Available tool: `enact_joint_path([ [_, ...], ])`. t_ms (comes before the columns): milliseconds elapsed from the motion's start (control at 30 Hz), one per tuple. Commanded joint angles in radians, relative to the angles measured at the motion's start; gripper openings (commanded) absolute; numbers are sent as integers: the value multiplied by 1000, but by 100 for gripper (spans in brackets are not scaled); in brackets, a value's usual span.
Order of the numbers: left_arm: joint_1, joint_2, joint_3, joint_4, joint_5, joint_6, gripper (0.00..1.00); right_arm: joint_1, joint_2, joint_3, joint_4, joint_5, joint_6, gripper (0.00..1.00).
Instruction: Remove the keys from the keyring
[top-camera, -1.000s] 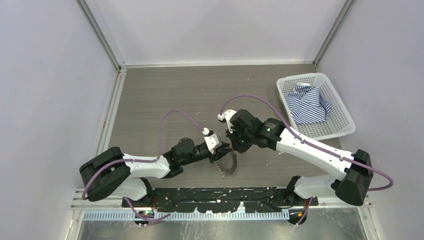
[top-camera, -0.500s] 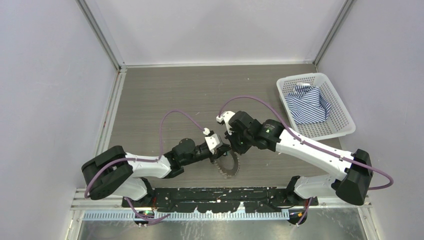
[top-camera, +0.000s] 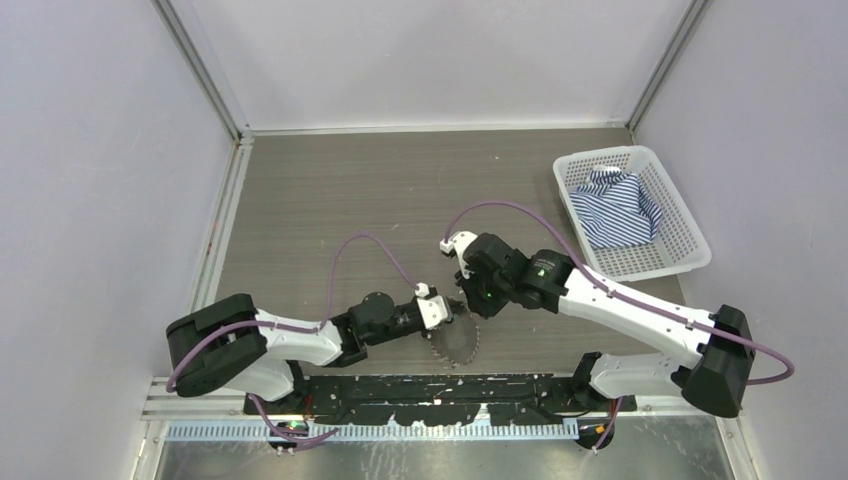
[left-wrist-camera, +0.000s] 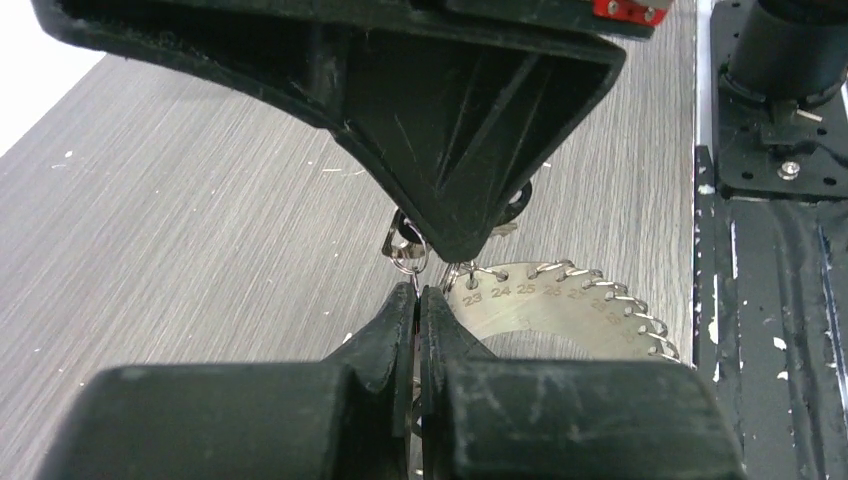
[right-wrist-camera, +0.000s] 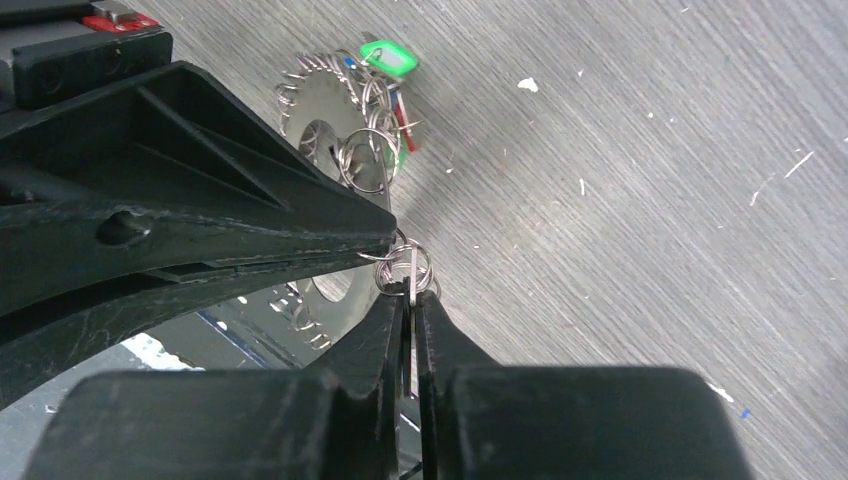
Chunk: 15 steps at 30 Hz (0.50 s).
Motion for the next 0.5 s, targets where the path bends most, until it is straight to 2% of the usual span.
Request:
enact_joint_path([
  [0,-47,33,-41,102,-97,110,0,-8,-84,-51,110,18,54,11],
  [200,-69,110,-66,263,-107,116,0,-9,-165,-159,191,-21,107,10],
  [467,-78,91,-68,230,-156,120,0,-9,-229,-264,271,-29,190,9],
])
